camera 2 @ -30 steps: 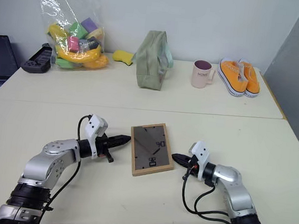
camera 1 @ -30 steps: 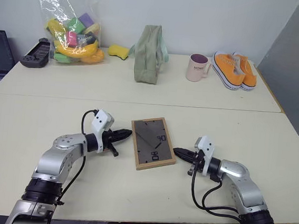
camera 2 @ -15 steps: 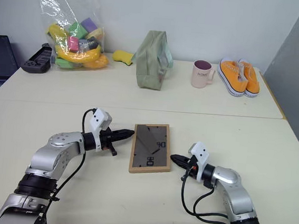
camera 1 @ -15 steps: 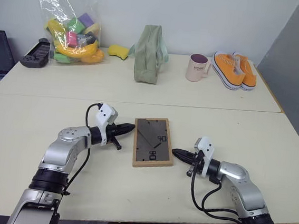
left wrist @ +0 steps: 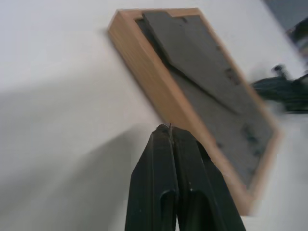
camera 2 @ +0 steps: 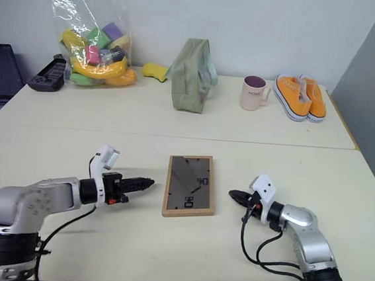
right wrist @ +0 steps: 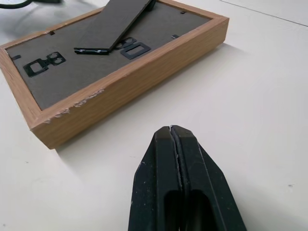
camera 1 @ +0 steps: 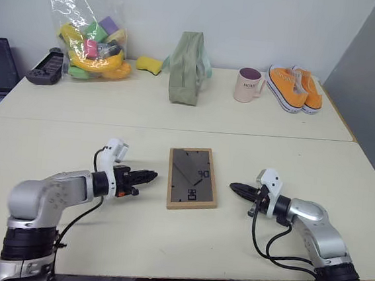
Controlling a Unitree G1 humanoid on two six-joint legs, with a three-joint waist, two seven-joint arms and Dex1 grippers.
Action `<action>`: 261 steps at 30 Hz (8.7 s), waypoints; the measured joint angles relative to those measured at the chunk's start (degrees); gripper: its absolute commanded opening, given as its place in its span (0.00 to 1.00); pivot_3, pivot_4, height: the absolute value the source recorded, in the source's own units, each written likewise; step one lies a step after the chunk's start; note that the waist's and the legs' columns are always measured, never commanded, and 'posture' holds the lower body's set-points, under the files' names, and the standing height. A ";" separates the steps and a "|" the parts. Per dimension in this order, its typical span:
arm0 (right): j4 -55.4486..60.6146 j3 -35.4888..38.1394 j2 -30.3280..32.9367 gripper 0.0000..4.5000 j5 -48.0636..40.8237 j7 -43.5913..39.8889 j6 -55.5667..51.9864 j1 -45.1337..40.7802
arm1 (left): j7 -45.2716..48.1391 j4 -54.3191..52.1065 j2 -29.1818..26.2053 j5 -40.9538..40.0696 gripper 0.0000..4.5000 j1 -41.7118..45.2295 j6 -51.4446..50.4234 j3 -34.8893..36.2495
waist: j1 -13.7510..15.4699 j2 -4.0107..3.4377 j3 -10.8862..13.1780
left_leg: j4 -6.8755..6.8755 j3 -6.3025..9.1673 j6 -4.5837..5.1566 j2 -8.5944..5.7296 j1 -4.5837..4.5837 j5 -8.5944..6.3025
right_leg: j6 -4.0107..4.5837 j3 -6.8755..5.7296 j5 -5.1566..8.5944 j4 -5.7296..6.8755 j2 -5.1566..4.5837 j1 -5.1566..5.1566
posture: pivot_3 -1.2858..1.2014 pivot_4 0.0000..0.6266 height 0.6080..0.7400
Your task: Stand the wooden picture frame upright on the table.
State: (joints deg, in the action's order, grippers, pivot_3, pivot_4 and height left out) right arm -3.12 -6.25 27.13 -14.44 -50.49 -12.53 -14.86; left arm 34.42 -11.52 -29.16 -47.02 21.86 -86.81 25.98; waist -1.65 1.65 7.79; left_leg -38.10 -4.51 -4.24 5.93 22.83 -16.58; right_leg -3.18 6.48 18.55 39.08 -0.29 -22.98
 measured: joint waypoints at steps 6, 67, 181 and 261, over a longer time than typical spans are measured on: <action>-1.21 -0.01 0.15 0.00 0.40 -0.21 1.05 0.02 | -15.64 1.92 2.67 -18.94 0.39 -0.22 -5.40 4.88 | -0.22 0.00 0.00 | -0.05 0.23 -0.01 0.01 -0.02 0.00 | 0.00 -0.09 0.00 0.05 -0.02 0.07 | 0.52 0.24 1.00; 0.68 -5.28 -8.37 0.00 3.57 -0.32 -0.66 -3.79 | -52.39 14.60 -11.71 -65.30 0.86 -6.50 19.96 -21.13 | 0.07 -0.13 0.01 | 0.14 1.10 -0.02 -0.28 -1.06 0.01 | 0.35 -1.25 0.48 -0.11 -0.38 1.59 | 0.52 0.24 1.00; -5.94 -1.38 -0.93 0.00 1.09 -2.40 0.71 -3.15 | -8.46 0.81 -17.52 -19.08 0.30 6.02 33.97 -17.70 | 0.83 -0.48 0.11 | 0.37 1.41 -0.45 -0.29 -0.83 0.17 | 0.44 -0.93 0.57 -0.47 -0.03 1.35 | 0.52 0.24 1.00; 18.80 5.70 -6.72 0.61 -19.51 10.40 -25.81 -19.66 | 13.84 8.46 -10.25 9.14 0.30 12.23 41.20 -22.00 | -0.03 -0.47 0.31 | 0.22 1.51 -0.33 -0.18 -0.23 0.13 | 0.44 -1.01 0.56 -0.06 0.06 0.69 | 0.52 0.24 1.00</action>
State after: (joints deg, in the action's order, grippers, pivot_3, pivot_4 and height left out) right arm 15.68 -0.56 20.41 -33.95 -40.09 -38.34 -34.52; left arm 48.26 -3.06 -39.41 -37.88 34.09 -45.61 3.98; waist -1.68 1.17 8.10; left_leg -37.87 -3.00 -4.57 5.75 22.61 -16.45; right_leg -2.74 5.46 19.12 39.02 -0.23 -22.29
